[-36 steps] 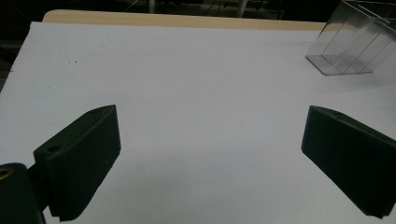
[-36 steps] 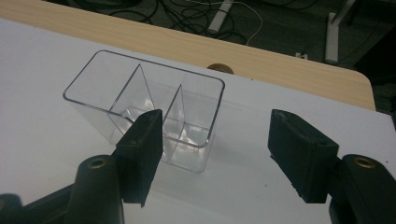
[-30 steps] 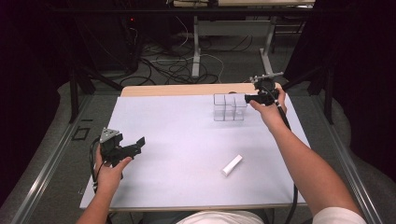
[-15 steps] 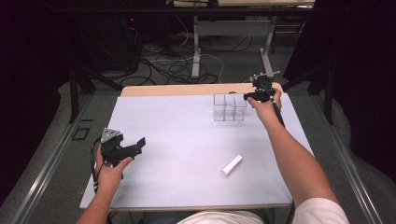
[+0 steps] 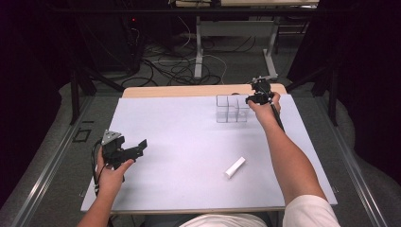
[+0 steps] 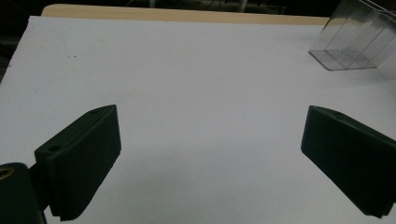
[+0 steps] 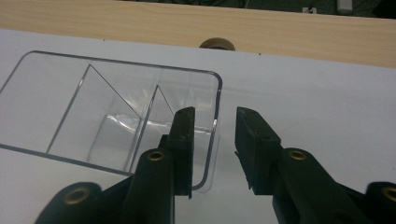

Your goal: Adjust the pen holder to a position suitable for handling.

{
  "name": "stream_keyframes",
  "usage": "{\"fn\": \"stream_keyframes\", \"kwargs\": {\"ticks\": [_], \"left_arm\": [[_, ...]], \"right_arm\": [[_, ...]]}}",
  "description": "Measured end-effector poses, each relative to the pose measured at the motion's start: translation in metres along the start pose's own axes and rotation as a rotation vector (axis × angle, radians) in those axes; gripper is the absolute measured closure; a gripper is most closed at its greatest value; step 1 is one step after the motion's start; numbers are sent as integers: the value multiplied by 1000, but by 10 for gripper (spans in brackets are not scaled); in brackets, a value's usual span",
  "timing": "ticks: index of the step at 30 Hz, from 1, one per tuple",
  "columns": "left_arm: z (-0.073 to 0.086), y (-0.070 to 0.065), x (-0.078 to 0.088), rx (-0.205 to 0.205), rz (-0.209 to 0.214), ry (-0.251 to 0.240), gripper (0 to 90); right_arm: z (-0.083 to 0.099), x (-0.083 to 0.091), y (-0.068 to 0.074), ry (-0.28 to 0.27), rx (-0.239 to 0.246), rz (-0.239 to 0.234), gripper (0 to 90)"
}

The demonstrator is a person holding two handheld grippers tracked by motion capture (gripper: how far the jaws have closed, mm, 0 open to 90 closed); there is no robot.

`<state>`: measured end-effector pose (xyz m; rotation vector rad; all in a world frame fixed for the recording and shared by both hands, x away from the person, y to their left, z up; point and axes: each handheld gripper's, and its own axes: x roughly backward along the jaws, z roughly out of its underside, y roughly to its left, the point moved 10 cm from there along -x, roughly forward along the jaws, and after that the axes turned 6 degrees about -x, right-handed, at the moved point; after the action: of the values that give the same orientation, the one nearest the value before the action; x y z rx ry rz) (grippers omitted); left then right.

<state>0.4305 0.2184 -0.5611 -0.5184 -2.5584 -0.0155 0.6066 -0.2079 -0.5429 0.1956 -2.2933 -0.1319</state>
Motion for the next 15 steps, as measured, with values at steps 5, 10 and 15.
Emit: {"fn": "stream_keyframes", "kwargs": {"ticks": [5, 10, 15], "left_arm": [[0, -1, 0, 1, 2, 1, 50], [1, -1, 0, 2, 3, 3, 50], [1, -1, 0, 0, 1, 7, 51]], "right_arm": [[3, -4, 2, 16, -19, 11, 773], [6, -8, 2, 32, -49, 11, 820], [9, -12, 1, 46, -70, 33, 845]]}}
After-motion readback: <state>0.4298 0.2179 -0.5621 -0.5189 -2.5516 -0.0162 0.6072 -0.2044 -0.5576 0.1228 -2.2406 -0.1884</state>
